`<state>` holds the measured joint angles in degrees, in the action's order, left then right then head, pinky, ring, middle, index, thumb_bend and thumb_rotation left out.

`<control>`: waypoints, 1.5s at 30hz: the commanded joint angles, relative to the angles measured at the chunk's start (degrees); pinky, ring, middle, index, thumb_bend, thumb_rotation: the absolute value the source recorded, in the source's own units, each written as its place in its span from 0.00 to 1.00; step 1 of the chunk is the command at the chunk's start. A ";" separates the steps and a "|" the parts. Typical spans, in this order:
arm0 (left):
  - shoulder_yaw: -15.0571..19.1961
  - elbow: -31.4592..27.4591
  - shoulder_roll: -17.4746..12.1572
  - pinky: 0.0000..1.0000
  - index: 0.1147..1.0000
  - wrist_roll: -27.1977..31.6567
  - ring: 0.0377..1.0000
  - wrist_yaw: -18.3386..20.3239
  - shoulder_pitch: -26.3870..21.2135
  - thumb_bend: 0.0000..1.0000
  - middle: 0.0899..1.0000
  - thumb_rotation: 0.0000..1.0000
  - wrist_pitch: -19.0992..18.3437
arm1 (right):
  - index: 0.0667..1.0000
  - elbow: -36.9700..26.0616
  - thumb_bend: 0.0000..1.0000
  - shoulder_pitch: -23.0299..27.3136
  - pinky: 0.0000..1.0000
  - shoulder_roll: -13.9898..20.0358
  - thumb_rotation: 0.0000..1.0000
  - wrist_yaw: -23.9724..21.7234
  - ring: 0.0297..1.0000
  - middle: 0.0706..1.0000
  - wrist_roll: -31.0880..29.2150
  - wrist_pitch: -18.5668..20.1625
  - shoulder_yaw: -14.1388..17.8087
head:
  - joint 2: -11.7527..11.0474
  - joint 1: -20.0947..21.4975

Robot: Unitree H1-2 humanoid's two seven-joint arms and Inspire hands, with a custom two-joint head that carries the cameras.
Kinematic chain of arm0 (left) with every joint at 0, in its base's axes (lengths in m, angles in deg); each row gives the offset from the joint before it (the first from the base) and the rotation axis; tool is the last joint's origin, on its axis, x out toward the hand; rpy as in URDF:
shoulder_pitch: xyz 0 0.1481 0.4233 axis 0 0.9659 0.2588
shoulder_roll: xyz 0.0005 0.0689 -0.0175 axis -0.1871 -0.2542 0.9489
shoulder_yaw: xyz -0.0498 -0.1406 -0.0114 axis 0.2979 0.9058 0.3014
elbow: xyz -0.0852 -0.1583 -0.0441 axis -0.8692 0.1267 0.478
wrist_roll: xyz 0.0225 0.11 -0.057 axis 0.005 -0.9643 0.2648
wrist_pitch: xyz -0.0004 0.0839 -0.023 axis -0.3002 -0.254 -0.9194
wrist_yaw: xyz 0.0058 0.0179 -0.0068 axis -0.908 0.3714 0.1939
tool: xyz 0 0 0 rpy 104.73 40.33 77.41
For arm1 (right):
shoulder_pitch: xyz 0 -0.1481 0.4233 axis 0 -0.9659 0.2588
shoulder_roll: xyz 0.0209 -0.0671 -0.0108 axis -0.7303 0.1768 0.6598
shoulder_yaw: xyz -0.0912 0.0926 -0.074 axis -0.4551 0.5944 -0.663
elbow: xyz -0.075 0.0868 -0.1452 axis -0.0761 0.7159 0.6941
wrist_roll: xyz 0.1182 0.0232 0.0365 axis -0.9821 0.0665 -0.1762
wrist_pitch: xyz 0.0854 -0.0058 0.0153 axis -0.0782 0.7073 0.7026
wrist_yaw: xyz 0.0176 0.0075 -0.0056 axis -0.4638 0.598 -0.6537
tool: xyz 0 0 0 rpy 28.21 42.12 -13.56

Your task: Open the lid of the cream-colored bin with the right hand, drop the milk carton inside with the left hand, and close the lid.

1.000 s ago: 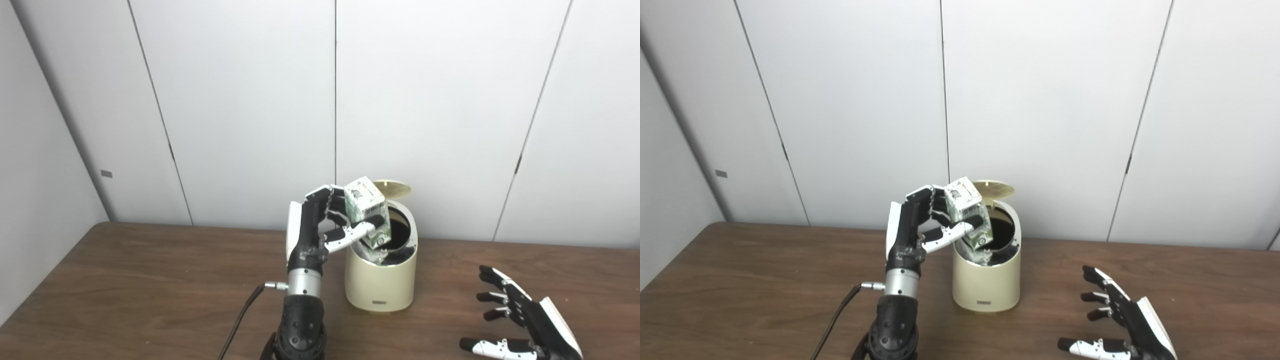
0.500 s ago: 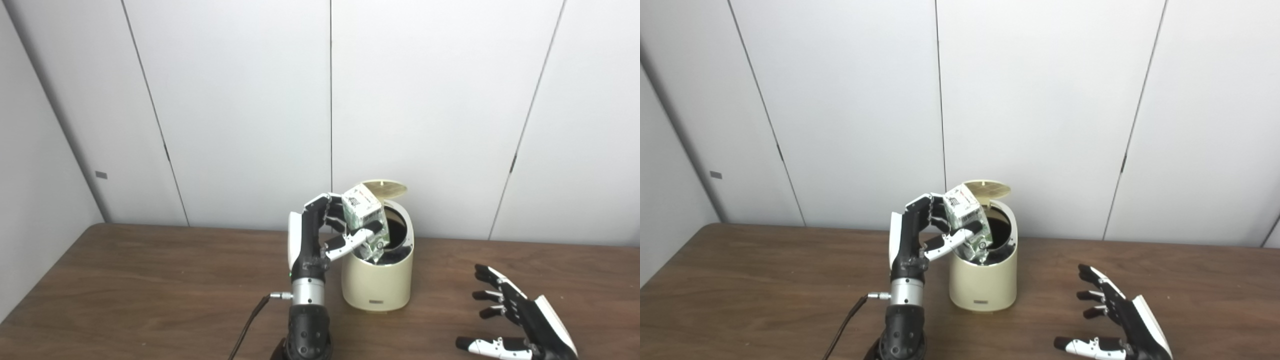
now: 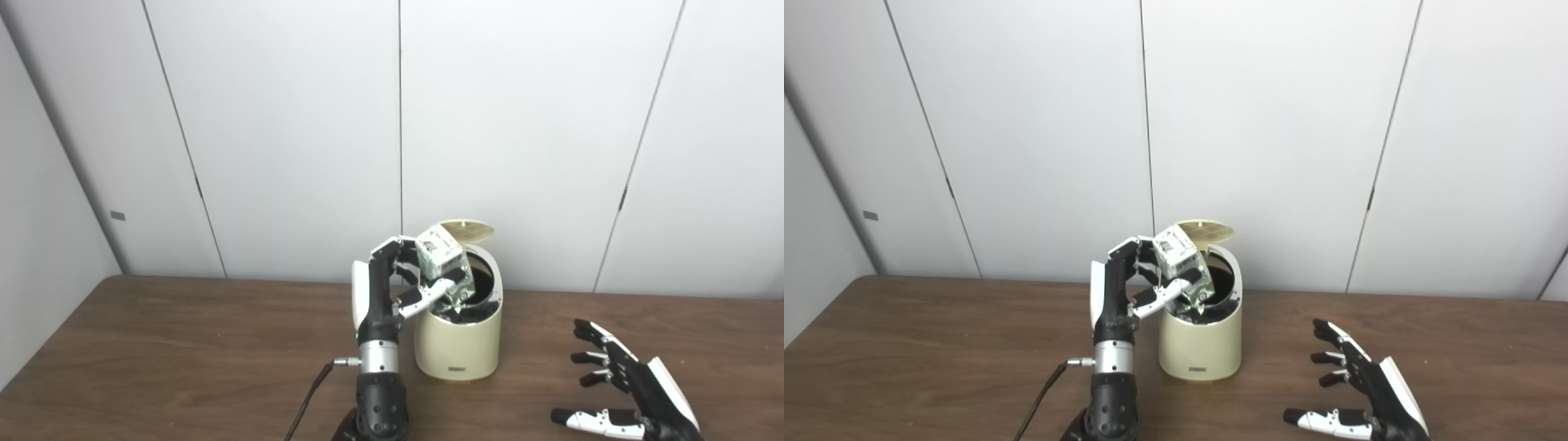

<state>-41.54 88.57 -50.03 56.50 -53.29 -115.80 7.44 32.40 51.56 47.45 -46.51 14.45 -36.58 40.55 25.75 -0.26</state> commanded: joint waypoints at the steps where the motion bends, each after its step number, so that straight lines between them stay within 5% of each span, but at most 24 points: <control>1: -1.17 0.18 0.73 0.42 0.44 -1.03 0.50 -0.22 -3.41 0.52 0.44 0.00 1.25 | 0.88 -1.83 0.73 1.28 0.59 0.15 0.19 1.20 0.74 0.86 -0.33 -2.17 0.27 | 0.09 -0.04; 15: -6.14 7.63 -1.01 0.42 0.43 -4.33 0.50 -6.23 -5.68 0.52 0.44 0.00 1.19 | 0.88 -2.97 0.72 0.90 0.60 0.63 0.18 0.45 0.75 0.87 -0.96 -1.37 0.33 | 0.45 0.21; 18: -6.88 6.86 -1.56 0.43 0.43 -6.02 0.51 -4.19 -5.44 0.52 0.44 0.00 -3.03 | 0.88 -2.83 0.72 0.93 0.61 0.72 0.17 0.39 0.76 0.88 -1.30 -1.28 0.47 | 0.49 0.11; 19: -7.22 6.20 -1.82 0.48 0.52 -6.50 0.55 -3.31 -5.23 0.68 0.56 0.06 -4.58 | 0.88 -2.58 0.72 0.99 0.61 0.79 0.16 0.48 0.75 0.88 -1.31 -1.55 0.52 | 0.49 0.11; 23: -8.36 2.40 -2.90 0.56 0.65 -7.00 0.63 1.13 -3.88 0.85 0.64 0.14 -9.87 | 0.88 -1.54 0.73 1.27 0.62 1.08 0.18 0.76 0.75 0.87 -1.53 -2.68 0.66 | 0.63 -0.09; 32: -8.77 -5.42 -4.35 0.64 0.71 -7.35 0.70 5.33 -0.70 0.89 0.69 0.25 -13.75 | 0.88 -0.51 0.73 1.95 0.64 1.39 0.17 0.54 0.75 0.88 -2.45 -3.43 0.67 | 0.52 -0.58; 45: -7.03 -16.21 -4.84 0.63 0.70 -4.44 0.68 10.25 4.61 0.87 0.69 0.22 -14.25 | 0.88 0.20 0.72 2.56 0.62 1.05 0.11 0.77 0.75 0.87 -1.87 -3.94 0.21 | 0.11 -1.89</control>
<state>-48.33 73.82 -55.45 51.46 -44.71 -110.63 -7.25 33.56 51.86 48.05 -46.52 13.01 -38.06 40.57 25.93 -2.02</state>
